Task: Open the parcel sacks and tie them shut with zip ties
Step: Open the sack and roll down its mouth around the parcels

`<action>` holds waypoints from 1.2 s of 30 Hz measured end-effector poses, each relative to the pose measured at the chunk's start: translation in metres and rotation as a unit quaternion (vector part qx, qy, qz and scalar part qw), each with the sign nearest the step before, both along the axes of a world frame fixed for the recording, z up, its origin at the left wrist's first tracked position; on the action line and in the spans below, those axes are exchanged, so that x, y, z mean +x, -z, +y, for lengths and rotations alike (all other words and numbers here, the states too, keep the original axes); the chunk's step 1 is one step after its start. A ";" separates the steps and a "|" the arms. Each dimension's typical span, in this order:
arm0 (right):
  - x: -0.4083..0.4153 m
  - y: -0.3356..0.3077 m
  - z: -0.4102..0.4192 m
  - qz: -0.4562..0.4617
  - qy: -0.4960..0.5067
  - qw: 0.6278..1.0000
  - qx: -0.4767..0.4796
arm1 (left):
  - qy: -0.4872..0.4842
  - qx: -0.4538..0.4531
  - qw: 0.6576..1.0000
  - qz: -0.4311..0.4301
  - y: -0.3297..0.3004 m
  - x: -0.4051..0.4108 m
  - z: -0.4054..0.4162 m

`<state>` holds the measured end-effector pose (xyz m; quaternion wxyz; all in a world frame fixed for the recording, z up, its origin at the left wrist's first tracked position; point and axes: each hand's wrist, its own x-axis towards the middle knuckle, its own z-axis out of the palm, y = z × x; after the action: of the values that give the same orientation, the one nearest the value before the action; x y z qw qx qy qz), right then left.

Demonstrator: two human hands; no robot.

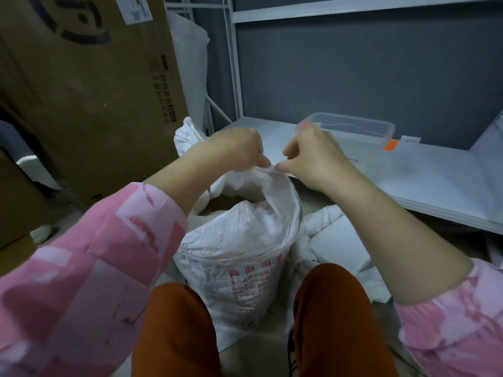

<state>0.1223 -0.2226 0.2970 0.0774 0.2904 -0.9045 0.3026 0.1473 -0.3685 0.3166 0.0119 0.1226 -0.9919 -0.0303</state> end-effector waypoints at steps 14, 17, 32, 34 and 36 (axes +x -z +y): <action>-0.048 0.028 0.026 -0.391 -0.078 0.884 -0.244 | 0.047 0.100 0.994 -0.001 -0.017 0.009 -0.035; -0.063 0.028 0.033 -0.431 -0.101 0.865 -0.235 | 0.038 0.054 0.998 0.014 -0.011 -0.004 -0.050; -0.098 -0.054 -0.046 0.013 -0.002 1.000 0.002 | 0.019 0.137 0.986 -0.095 -0.075 -0.103 -0.071; -0.099 -0.059 -0.068 0.001 -0.038 0.999 0.032 | -0.003 0.168 0.981 -0.096 -0.082 -0.108 -0.074; -0.105 -0.058 -0.081 -0.017 -0.055 0.998 0.033 | -0.014 0.193 0.977 -0.086 -0.083 -0.109 -0.084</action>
<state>0.0173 -0.3037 0.3553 0.0357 0.3373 -0.8978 0.2809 0.0385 -0.4523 0.3999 -0.0973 0.1388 -0.9627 -0.2107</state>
